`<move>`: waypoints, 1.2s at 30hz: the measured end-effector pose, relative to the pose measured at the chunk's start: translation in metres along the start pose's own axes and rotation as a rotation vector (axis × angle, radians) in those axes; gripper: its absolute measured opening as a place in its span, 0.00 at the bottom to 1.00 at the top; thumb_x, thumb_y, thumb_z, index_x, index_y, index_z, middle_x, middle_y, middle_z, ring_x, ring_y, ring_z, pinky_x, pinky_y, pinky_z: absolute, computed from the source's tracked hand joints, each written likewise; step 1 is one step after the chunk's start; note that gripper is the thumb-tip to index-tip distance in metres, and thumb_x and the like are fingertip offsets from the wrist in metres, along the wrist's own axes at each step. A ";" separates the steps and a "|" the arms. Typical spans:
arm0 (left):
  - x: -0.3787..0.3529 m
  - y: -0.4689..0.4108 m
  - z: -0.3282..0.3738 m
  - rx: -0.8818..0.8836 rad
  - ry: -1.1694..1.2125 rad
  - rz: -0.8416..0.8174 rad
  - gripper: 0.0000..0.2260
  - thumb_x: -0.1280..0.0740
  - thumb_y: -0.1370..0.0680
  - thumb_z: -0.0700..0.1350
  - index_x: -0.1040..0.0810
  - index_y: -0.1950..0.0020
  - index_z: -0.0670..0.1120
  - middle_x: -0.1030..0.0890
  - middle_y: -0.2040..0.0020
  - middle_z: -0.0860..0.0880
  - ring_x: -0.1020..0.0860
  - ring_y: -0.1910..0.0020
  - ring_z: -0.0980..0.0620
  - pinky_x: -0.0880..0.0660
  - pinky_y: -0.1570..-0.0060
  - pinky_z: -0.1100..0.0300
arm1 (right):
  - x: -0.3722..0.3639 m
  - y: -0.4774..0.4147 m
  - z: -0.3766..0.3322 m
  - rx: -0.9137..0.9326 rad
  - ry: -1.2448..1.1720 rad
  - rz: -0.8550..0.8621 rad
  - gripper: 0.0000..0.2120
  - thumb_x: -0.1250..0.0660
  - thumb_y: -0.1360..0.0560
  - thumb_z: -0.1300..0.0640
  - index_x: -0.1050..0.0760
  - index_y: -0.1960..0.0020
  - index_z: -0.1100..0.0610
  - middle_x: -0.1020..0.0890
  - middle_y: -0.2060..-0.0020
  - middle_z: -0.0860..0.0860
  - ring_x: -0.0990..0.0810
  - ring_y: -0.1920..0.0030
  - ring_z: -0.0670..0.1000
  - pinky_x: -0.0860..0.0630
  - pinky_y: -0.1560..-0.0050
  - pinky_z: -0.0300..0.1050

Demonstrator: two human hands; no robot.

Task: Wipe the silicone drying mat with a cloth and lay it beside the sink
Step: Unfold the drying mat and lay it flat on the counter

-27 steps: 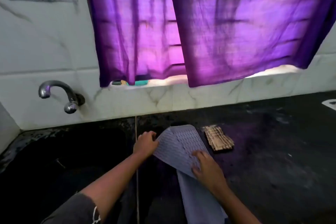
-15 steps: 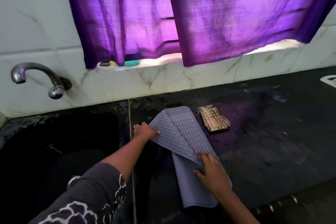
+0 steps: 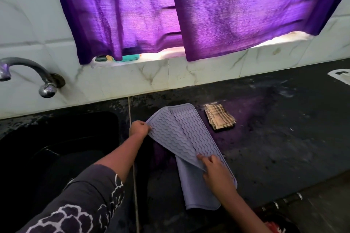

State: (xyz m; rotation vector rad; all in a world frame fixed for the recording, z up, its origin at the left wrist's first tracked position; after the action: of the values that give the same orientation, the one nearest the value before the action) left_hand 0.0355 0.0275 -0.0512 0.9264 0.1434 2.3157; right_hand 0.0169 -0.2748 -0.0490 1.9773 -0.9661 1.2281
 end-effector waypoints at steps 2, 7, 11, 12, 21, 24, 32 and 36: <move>0.008 -0.006 0.001 -0.043 0.012 0.065 0.06 0.28 0.28 0.43 0.23 0.55 0.44 0.18 0.51 0.41 0.20 0.52 0.41 0.22 0.50 0.49 | 0.000 0.001 -0.016 0.057 0.000 -0.018 0.24 0.43 0.23 0.59 0.41 0.28 0.47 0.31 0.44 0.51 0.27 0.51 0.52 0.32 0.57 0.45; 0.032 -0.024 0.011 -0.136 0.025 0.159 0.04 0.29 0.27 0.44 0.22 0.56 0.45 0.17 0.52 0.42 0.20 0.56 0.44 0.23 0.56 0.55 | 0.000 0.000 -0.075 0.205 -0.007 -0.082 0.18 0.40 0.24 0.57 0.34 0.35 0.54 0.29 0.45 0.54 0.26 0.49 0.56 0.28 0.52 0.50; 0.049 -0.039 0.029 -0.265 -0.047 0.205 0.05 0.29 0.27 0.44 0.20 0.53 0.44 0.17 0.51 0.42 0.21 0.52 0.45 0.28 0.55 0.60 | -0.002 -0.006 -0.120 0.274 -0.036 -0.089 0.16 0.39 0.27 0.59 0.31 0.39 0.59 0.27 0.45 0.57 0.25 0.48 0.61 0.28 0.52 0.51; 0.053 -0.044 0.034 -0.291 -0.065 0.200 0.06 0.29 0.27 0.43 0.19 0.52 0.44 0.17 0.50 0.42 0.20 0.50 0.45 0.27 0.52 0.58 | -0.005 -0.010 -0.131 0.290 -0.046 -0.085 0.16 0.39 0.27 0.59 0.30 0.40 0.60 0.26 0.45 0.58 0.25 0.48 0.61 0.28 0.53 0.51; 0.048 -0.046 0.015 -0.290 -0.334 0.202 0.08 0.32 0.26 0.47 0.23 0.47 0.49 0.19 0.48 0.48 0.21 0.48 0.46 0.28 0.55 0.57 | -0.063 -0.025 -0.179 0.301 -0.034 -0.252 0.13 0.38 0.25 0.58 0.29 0.44 0.64 0.23 0.45 0.61 0.22 0.49 0.60 0.27 0.56 0.47; 0.036 -0.030 0.001 -0.429 -0.363 0.210 0.12 0.34 0.25 0.47 0.24 0.43 0.48 0.22 0.43 0.45 0.25 0.43 0.44 0.27 0.50 0.52 | -0.065 -0.023 -0.166 0.302 -0.058 -0.213 0.15 0.40 0.25 0.52 0.29 0.43 0.60 0.23 0.45 0.59 0.22 0.50 0.60 0.30 0.58 0.46; -0.034 0.030 -0.020 -0.662 -0.468 0.016 0.16 0.36 0.25 0.52 0.27 0.38 0.50 0.26 0.39 0.47 0.30 0.39 0.45 0.33 0.39 0.49 | -0.024 -0.048 -0.070 0.105 -0.128 -0.034 0.17 0.37 0.26 0.48 0.28 0.38 0.50 0.22 0.47 0.50 0.22 0.49 0.51 0.27 0.50 0.44; -0.067 0.046 -0.020 -0.617 -0.526 -0.042 0.23 0.41 0.23 0.58 0.34 0.29 0.52 0.32 0.30 0.46 0.37 0.30 0.44 0.48 0.28 0.44 | 0.000 -0.071 -0.007 -0.040 -0.120 0.074 0.17 0.37 0.26 0.51 0.27 0.38 0.54 0.23 0.44 0.54 0.26 0.44 0.55 0.28 0.46 0.47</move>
State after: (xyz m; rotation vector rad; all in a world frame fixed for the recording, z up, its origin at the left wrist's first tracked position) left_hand 0.0356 -0.0463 -0.0902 1.1297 -0.7178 1.8180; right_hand 0.0727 -0.2304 -0.0544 2.0193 -1.1233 1.1305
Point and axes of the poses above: each hand's wrist, its own y-axis away from the middle knuckle, its own x-axis out of the back of the hand, z = x × y, the point moved 1 cm from there along -y, towards the middle knuckle
